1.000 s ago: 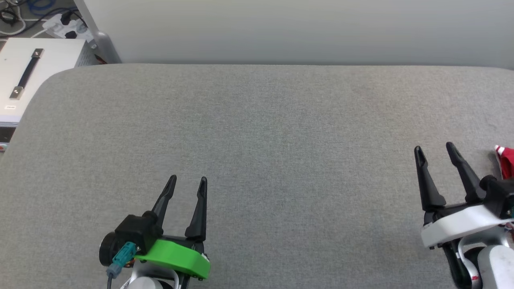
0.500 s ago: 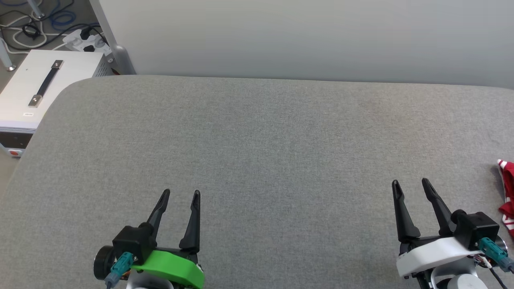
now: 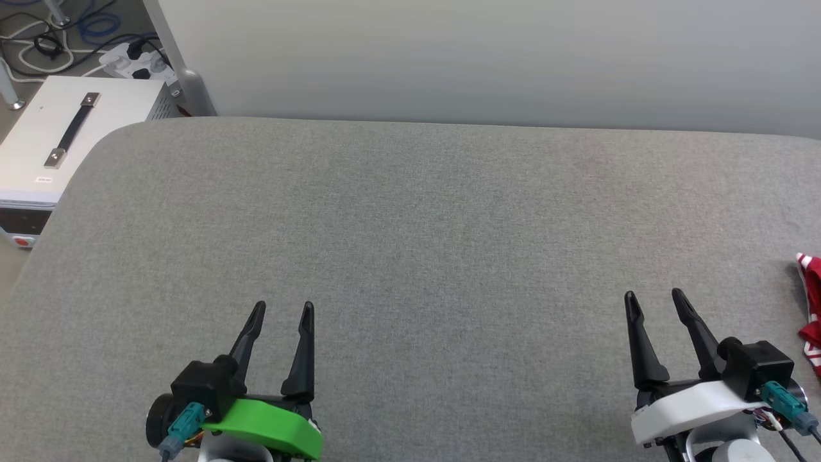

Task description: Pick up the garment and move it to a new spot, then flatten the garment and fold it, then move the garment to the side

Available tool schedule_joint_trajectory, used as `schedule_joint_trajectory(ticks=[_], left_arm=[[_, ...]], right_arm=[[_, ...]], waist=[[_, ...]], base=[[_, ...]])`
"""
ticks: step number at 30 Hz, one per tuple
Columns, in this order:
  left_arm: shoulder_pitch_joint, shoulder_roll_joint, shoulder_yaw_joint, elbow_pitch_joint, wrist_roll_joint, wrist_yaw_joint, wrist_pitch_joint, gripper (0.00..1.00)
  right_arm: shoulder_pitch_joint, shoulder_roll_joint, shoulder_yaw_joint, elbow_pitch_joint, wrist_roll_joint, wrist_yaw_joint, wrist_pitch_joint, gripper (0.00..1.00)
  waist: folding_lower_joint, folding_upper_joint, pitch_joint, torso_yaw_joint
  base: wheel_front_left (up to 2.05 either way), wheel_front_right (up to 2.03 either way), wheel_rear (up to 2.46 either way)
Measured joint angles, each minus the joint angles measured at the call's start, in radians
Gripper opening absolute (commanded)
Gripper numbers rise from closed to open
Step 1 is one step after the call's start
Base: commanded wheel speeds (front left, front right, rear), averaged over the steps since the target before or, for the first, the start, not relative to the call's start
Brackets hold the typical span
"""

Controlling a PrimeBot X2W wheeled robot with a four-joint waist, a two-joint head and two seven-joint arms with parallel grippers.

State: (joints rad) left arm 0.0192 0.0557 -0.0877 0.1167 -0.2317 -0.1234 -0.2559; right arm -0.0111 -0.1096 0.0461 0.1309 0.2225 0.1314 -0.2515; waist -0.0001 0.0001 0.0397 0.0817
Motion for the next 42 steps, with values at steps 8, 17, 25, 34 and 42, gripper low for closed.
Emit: schedule_joint_trajectory(ticks=[8, 17, 25, 34, 42], left_arm=[[0.000, 0.000, -0.003, -0.002, -0.007, 0.000, 0.002, 0.00], [0.000, 0.000, 0.000, -0.006, 0.003, 0.006, 0.020, 0.00], [0.000, 0.000, 0.006, -0.014, 0.018, 0.013, 0.037, 0.00], [0.000, 0.000, 0.012, -0.023, 0.032, 0.022, 0.054, 0.00], [-0.001, 0.000, 0.019, -0.030, 0.051, 0.031, 0.072, 0.00]], right_arm=[[-0.002, -0.001, 0.006, 0.002, -0.014, 0.000, 0.002, 0.00], [-0.001, 0.001, 0.003, -0.003, -0.019, 0.000, 0.019, 0.00], [-0.001, 0.005, 0.000, -0.010, -0.035, 0.000, 0.034, 0.00], [-0.001, 0.008, -0.003, -0.020, -0.053, 0.000, 0.051, 0.00], [-0.001, 0.011, -0.007, -0.029, -0.064, 0.000, 0.067, 0.00]], waist=[[0.0000, 0.0000, 0.001, -0.002], [0.0000, 0.0000, -0.002, -0.008], [0.0000, 0.0000, -0.005, -0.013], [0.0000, 0.0000, -0.008, -0.019], [0.0001, 0.0000, -0.010, -0.024]], base=[[0.00, 0.00, 0.00], [0.00, 0.00, 0.00], [0.00, 0.00, 0.00], [0.00, 0.00, 0.00], [0.00, 0.00, 0.00]])
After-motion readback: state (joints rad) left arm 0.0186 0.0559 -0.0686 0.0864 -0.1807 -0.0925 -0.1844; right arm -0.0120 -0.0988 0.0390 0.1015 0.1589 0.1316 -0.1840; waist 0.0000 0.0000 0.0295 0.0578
